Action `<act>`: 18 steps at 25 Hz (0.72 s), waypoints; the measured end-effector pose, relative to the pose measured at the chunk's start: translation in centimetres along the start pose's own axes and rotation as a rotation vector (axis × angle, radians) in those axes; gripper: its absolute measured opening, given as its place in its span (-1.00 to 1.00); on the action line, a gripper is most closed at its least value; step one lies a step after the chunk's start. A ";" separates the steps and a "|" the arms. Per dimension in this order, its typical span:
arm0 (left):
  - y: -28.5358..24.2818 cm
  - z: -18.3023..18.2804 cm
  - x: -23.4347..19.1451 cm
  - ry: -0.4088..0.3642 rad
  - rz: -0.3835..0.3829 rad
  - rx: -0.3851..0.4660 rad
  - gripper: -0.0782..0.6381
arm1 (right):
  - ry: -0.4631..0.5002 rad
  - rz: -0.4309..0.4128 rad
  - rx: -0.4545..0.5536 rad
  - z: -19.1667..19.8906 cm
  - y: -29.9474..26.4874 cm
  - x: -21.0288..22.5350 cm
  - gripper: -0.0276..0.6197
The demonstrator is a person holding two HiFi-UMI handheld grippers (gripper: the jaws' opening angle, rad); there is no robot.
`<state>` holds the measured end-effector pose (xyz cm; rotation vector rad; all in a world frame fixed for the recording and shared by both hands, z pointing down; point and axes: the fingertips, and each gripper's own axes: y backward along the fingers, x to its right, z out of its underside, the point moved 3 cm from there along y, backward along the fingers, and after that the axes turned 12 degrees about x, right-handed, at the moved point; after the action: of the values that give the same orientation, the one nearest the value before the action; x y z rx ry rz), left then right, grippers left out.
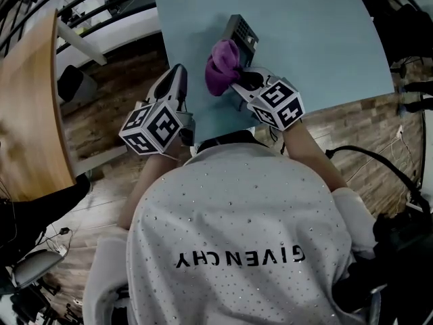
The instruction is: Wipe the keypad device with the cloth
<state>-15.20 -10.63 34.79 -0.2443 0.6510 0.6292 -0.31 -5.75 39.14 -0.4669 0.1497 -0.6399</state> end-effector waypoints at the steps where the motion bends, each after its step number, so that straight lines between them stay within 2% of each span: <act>1: 0.0 0.0 -0.1 0.001 -0.001 0.000 -0.78 | -0.009 0.012 -0.007 0.4 0.1 0.3 -0.68; 10: 0.2 0.1 0.1 -0.003 0.007 0.000 -0.78 | -0.096 0.072 -0.053 3.0 1.0 1.5 -0.68; 18: 0.8 -0.5 -0.5 0.005 -0.014 0.030 -0.78 | -0.167 0.094 -0.135 5.9 1.5 2.0 -0.68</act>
<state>-16.21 -10.38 34.71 -0.2221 0.6625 0.6053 3.71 -3.70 43.63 -0.6371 0.0565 -0.4977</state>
